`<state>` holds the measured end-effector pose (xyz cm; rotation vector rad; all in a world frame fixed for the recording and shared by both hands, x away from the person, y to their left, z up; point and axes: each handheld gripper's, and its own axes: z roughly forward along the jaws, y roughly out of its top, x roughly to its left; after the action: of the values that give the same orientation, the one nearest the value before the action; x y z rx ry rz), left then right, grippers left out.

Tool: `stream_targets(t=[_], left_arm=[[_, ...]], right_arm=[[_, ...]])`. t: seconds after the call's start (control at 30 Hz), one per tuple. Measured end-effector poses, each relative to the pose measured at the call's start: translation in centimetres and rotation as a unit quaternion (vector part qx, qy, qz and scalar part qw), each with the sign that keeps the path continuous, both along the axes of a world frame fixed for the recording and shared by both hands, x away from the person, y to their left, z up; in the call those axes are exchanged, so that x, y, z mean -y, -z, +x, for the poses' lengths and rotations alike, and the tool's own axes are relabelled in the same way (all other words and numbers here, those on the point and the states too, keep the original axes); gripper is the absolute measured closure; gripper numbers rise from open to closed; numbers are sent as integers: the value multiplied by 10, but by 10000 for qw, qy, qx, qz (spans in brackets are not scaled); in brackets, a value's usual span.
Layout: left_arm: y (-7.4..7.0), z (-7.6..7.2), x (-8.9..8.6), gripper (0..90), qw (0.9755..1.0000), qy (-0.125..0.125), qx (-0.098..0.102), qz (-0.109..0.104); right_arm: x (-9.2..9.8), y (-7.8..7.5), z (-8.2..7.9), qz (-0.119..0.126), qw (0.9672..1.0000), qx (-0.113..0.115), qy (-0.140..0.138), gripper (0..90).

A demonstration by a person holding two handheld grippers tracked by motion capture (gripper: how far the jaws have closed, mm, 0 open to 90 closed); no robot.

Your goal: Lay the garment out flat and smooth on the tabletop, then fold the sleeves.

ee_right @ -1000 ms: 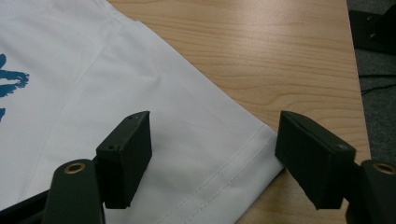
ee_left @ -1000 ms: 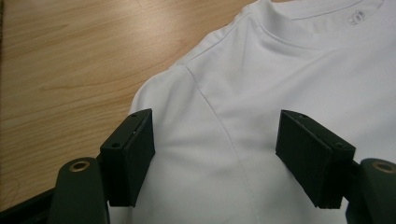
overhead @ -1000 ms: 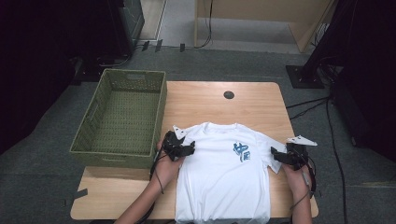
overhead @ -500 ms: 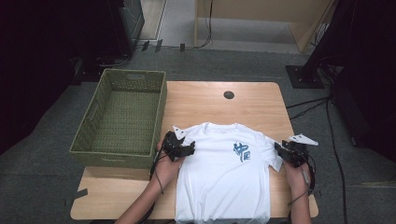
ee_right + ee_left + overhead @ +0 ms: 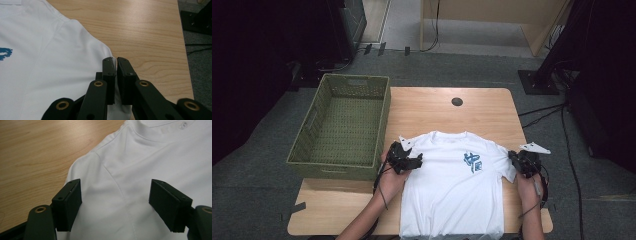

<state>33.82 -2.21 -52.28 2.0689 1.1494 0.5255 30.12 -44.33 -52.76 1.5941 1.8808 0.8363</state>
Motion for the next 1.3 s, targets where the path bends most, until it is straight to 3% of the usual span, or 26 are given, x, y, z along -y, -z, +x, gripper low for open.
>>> stream_targets(t=[0.1, 0.27, 0.57, 1.3], left_arm=[[-1, 0, -1, 267, 10000, -27, 12, 8], [3, 2, -4, 265, 10000, -55, -59, 14], [5, 4, -7, 255, 10000, 65, -15, -63], [5, 3, -7, 255, 10000, 41, -10, -67]], right_arm=[[0, -1, 1, -16, 10000, -23, 32, 862], [4, -2, 1, 305, 9995, -108, 68, 862], [-2, -7, -1, 323, 9993, -166, -46, 862], [-19, -14, -8, 331, 9988, -232, -287, 862]])
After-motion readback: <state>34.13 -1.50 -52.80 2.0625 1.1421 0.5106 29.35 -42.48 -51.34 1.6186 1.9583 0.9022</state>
